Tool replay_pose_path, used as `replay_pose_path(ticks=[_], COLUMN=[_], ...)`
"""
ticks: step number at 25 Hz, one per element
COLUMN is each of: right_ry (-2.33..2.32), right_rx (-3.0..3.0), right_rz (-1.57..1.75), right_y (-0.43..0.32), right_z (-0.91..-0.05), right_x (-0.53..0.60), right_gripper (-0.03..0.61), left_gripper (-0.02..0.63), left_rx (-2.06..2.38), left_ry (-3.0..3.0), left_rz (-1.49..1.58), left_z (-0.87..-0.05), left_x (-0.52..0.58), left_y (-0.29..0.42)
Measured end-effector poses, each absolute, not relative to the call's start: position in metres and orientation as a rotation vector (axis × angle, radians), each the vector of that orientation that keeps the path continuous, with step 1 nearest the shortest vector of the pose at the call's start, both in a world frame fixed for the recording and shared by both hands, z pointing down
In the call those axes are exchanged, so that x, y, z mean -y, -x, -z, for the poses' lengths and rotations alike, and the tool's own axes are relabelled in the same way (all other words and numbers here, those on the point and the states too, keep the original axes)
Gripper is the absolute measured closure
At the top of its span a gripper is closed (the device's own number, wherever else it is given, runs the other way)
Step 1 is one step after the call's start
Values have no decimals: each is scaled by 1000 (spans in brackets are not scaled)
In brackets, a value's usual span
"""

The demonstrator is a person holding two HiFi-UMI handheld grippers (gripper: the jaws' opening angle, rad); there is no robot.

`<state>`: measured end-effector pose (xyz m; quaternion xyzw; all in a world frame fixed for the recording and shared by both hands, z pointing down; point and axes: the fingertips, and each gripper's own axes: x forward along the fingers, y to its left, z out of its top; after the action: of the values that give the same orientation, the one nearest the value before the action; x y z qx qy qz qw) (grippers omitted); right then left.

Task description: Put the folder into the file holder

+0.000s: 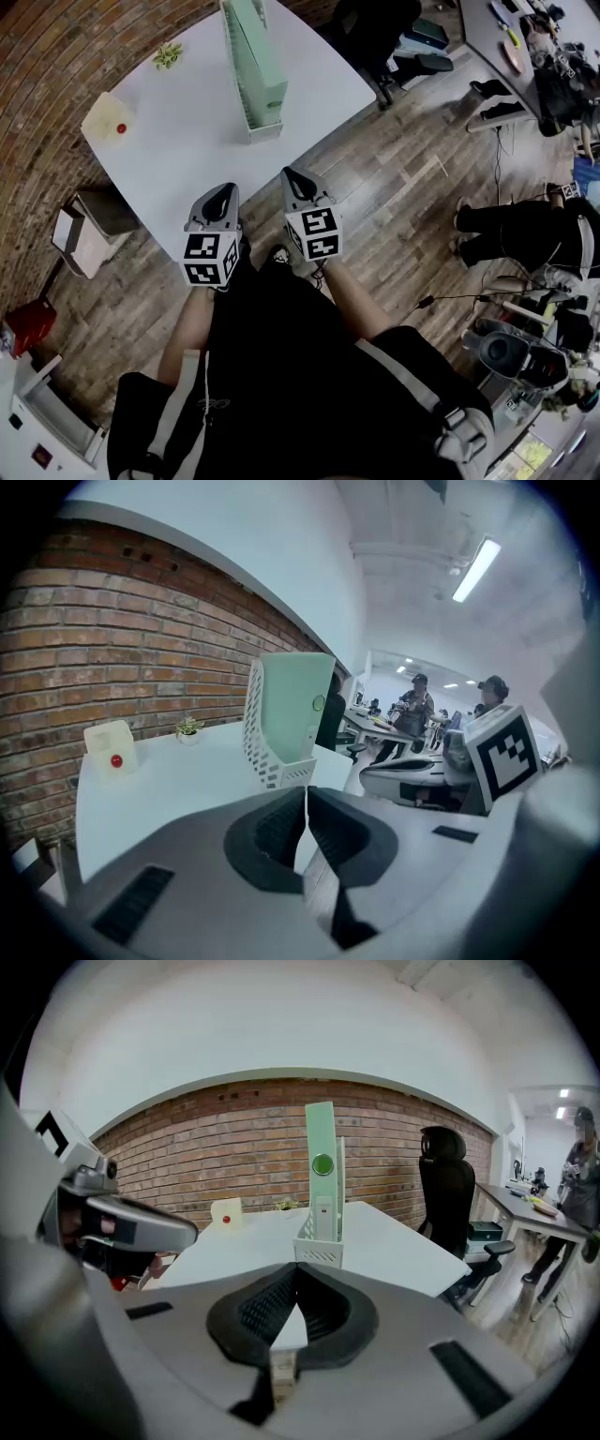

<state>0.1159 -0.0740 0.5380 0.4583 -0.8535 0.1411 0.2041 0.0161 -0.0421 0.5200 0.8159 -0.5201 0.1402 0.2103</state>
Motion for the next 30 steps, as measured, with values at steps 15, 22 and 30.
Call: replay_pose_path(ticks=[15, 22, 30], right_ry=[-1283, -1355, -1449], right_rx=[2583, 2650, 2709], right_rz=[-137, -12, 75], right_y=[-136, -154, -176], right_z=[-437, -374, -328], right_x=[37, 32, 27], right_gripper=[569, 569, 569], left_gripper=[586, 586, 586], left_rx=[1716, 1810, 1916], left_ry=[-2324, -2410, -2480], left_rz=[-238, -107, -25], left_z=[-441, -377, -326], left_x=[-7, -5, -6], left_y=[-32, -39, -44])
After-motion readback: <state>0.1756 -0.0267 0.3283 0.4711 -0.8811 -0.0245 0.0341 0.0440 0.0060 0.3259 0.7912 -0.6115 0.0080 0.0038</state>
